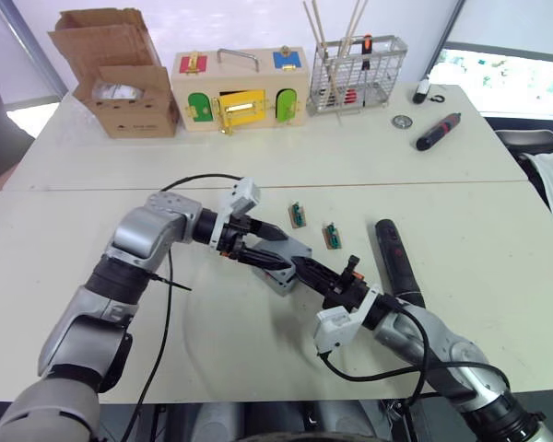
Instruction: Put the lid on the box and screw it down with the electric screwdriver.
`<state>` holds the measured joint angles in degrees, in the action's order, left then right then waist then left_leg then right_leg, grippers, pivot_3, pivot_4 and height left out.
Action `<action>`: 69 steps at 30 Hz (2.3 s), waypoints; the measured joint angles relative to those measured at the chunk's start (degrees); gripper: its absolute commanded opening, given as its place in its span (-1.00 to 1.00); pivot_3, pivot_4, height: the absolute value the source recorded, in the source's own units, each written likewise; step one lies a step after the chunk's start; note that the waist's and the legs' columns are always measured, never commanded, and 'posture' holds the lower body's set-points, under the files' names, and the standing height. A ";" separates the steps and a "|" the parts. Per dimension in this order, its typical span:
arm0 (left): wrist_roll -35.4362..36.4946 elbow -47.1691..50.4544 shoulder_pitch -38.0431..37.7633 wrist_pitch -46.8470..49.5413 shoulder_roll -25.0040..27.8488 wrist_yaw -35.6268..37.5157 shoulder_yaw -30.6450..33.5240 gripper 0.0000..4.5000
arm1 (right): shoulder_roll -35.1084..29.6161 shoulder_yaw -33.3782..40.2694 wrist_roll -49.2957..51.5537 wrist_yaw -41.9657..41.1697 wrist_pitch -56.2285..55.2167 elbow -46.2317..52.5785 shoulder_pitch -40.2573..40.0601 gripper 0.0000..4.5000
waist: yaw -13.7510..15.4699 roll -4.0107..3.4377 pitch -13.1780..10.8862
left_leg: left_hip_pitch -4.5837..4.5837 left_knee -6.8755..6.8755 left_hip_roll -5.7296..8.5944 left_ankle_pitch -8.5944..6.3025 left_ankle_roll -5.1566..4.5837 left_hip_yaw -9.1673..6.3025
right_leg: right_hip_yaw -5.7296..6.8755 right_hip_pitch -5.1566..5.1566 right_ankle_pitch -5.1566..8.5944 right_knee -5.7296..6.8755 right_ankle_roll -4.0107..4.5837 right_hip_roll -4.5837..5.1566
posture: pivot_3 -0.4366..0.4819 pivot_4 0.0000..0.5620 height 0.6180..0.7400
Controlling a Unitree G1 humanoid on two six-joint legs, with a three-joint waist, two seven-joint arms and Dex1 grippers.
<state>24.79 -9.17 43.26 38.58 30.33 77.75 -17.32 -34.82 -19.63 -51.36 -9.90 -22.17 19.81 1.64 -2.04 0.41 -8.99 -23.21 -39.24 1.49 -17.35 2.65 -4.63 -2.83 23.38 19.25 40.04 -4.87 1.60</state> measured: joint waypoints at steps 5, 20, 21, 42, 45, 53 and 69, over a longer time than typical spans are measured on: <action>-2.04 -1.51 0.00 -3.49 -0.88 0.77 -0.35 0.67 | 0.06 0.03 -0.23 0.44 -0.07 -0.39 -0.19 -0.95 | 0.16 0.00 0.02 | 0.16 0.01 0.00 -0.01 -0.01 0.00 | 0.00 -0.17 0.00 -0.01 0.00 -0.01 | -0.05 -0.47 1.00; -5.06 -2.67 -0.82 -7.89 -2.35 0.91 -1.54 0.66 | 0.75 2.02 0.26 1.45 -0.14 0.22 -1.31 0.86 | 1.01 0.04 0.12 | 0.97 0.09 -0.02 -0.22 -0.39 0.02 | -0.02 -1.01 0.02 -0.16 0.01 -0.04 | -0.05 -0.47 1.00; -5.12 -2.67 -0.87 -8.01 -2.36 0.86 -1.54 0.66 | 0.73 2.14 0.33 1.51 -0.18 0.24 -1.44 0.86 | 1.03 0.04 0.12 | 0.97 0.09 -0.02 -0.22 -0.39 0.02 | -0.02 -1.01 0.02 -0.16 0.01 -0.04 | -0.05 -0.47 1.00; -7.15 -2.25 -2.40 -11.64 -3.41 -0.64 -1.74 0.66 | -1.98 5.18 0.43 1.33 -3.43 1.44 -8.44 0.86 | 1.29 0.04 0.18 | 1.01 0.08 0.00 -0.23 -0.41 0.01 | -0.02 -1.12 0.02 -0.26 0.01 -0.05 | -0.05 -0.47 1.00; -7.32 -2.30 -2.47 -11.85 -3.49 -0.63 -1.69 0.66 | -2.61 6.32 0.49 1.33 -3.60 1.49 -9.94 0.86 | 1.31 0.04 0.18 | 1.01 0.08 0.00 -0.23 -0.41 0.01 | -0.02 -1.13 0.02 -0.26 0.01 -0.06 | -0.05 -0.47 1.00; -5.91 -2.23 -2.50 -9.14 -4.00 -0.31 -0.66 0.66 | -0.47 10.75 5.63 -0.20 -0.96 3.85 -10.97 0.62 | 1.30 0.04 0.18 | 1.01 0.09 -0.01 -0.24 -0.42 0.00 | -0.02 -1.15 0.02 -0.28 0.01 -0.03 | -0.05 -0.47 1.00; 1.25 -5.28 2.81 3.47 3.82 -5.22 12.03 0.28 | 17.51 15.39 40.60 -14.11 31.73 14.41 -7.73 -1.00 | 1.06 0.01 0.13 | 0.90 0.18 -0.08 -0.23 -0.41 -0.08 | 0.00 -0.99 0.02 -0.36 0.01 0.00 | -0.05 -0.47 1.00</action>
<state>26.04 -14.45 46.07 42.05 34.15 72.53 -5.29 -17.32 -4.24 -10.76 -24.01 9.56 34.22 -6.10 -0.98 0.41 -8.86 -22.31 -39.06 1.41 -17.58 2.24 -4.71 -2.83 22.38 19.27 39.68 -4.86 1.60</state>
